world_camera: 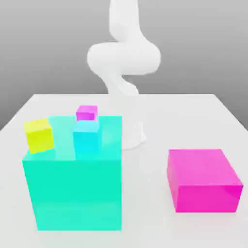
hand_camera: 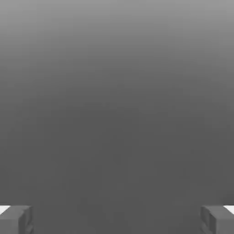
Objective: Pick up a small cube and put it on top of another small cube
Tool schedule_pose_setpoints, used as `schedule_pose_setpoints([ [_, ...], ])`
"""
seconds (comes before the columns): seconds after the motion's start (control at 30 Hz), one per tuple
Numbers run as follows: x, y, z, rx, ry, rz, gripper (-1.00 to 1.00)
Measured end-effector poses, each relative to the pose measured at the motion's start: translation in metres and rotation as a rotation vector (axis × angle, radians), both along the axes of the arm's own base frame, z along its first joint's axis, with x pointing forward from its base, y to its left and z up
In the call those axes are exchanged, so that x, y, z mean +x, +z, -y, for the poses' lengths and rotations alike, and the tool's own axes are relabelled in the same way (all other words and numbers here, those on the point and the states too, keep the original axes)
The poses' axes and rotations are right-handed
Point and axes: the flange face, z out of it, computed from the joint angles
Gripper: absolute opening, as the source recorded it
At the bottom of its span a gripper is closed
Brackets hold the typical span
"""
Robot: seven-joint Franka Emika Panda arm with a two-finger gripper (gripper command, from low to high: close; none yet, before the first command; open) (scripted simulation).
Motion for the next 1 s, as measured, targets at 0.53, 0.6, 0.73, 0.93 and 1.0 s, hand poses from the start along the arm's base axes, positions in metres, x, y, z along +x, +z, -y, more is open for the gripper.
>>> schedule_pose_setpoints([
  [0.53, 0.136, -0.203, -0.159, -0.191, 0.434, -0.342, 0.0],
  [0.6, 0.14, -0.234, -0.186, -0.216, 0.499, -0.382, 0.0],
  [0.73, 0.144, -0.3, -0.231, -0.263, 0.616, -0.461, 0.0],
  [0.93, 0.132, -0.405, -0.288, -0.329, 0.782, -0.579, 0.0],
  [1.0, 0.121, -0.441, -0.307, -0.351, 0.841, -0.618, 0.0],
])
